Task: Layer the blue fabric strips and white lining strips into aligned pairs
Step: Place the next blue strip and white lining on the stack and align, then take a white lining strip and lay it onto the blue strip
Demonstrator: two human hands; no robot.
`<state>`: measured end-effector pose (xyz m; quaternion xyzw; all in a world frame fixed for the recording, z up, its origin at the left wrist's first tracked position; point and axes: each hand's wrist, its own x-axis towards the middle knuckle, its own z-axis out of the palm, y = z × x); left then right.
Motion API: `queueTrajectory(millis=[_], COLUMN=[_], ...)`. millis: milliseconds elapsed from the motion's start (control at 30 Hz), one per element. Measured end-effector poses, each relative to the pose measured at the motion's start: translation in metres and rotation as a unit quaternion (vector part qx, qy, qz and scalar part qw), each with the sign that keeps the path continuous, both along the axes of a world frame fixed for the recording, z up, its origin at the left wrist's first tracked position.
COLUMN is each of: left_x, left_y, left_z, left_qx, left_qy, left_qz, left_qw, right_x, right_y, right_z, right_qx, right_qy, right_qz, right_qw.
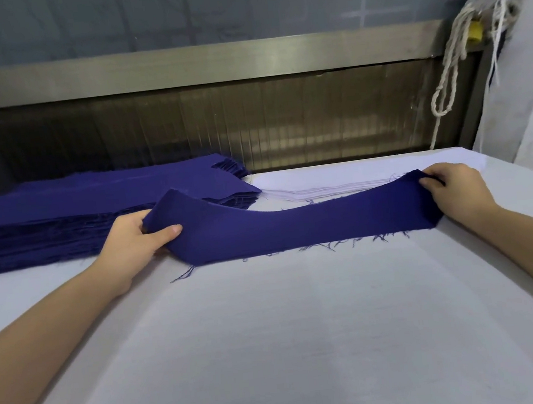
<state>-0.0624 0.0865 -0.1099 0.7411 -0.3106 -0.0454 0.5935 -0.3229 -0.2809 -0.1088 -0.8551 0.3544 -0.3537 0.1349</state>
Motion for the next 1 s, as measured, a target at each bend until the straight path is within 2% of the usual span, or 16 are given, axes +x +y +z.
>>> queueTrajectory(millis=[133,300,600,767,1000], left_x=[-0.002,-0.003,0.02,0.062,0.13], left_y=[-0.003,-0.003,0.005,0.022,0.068], left_z=[0.0,0.003,0.029,0.048,0.069], left_qx=[-0.055,-0.099,-0.188,-0.149,-0.023], left_qy=[0.064,0.097,0.149,0.111,-0.002], left_qz=[-0.004,0.024,0.104,0.21,0.355], left_qw=[0.996,0.99,0.965,0.96,0.935], right_x=[0.001,0.001,0.03,0.08,0.165], right_y=[-0.001,-0.002,0.015,0.033,0.069], right_z=[-0.001,-0.001,0.01,0.03,0.044], right_qx=[0.003,0.029,0.153,0.22,0.255], right_qy=[-0.002,-0.041,-0.146,-0.155,-0.111], right_qz=[-0.002,-0.007,0.034,0.096,0.155], right_qw=[1.0,0.999,0.977,0.958,0.948])
